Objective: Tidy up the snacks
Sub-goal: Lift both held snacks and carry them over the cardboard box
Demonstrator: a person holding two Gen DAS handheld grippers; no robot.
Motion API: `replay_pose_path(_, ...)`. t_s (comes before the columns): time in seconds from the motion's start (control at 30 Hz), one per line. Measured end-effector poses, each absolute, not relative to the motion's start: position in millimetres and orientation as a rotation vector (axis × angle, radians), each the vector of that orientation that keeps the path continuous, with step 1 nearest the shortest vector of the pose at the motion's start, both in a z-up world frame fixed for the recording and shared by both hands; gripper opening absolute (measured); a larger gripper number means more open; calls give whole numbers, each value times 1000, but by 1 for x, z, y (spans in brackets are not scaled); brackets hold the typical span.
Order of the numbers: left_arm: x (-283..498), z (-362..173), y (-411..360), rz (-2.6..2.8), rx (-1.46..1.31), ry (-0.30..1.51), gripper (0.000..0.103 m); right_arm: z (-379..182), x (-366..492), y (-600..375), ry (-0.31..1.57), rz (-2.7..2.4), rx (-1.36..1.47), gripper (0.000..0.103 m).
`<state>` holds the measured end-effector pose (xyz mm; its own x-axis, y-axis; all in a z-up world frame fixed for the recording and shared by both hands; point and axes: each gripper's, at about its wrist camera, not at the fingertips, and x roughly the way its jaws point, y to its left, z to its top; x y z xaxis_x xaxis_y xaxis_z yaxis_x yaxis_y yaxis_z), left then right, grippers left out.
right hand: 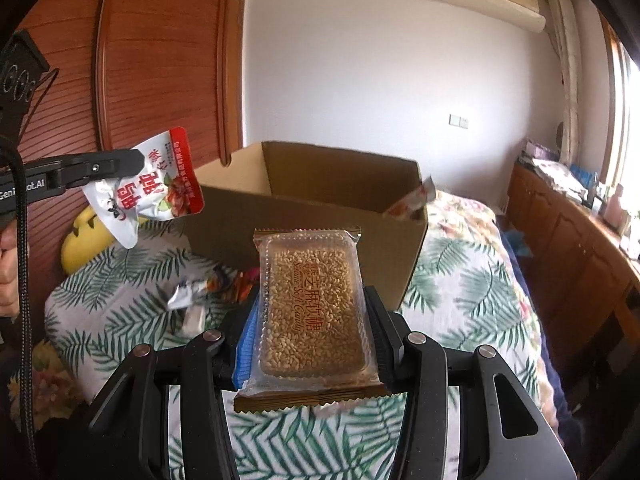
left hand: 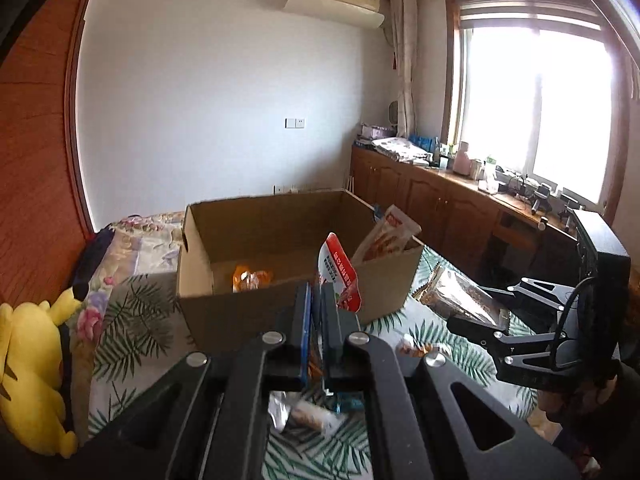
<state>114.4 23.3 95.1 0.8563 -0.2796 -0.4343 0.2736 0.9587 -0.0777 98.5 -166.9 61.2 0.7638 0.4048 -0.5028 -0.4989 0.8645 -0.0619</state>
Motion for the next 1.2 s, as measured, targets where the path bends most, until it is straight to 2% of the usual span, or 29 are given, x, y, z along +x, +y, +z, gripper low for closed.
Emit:
replay_pose_path(0.6, 207, 108, 32, -286, -38, 419, 0, 79, 179, -143, 454, 532, -228, 48)
replay_pose_path(1.2, 278, 66, 40, -261, -52, 502, 1, 70, 246, -124, 474, 548, -212, 48)
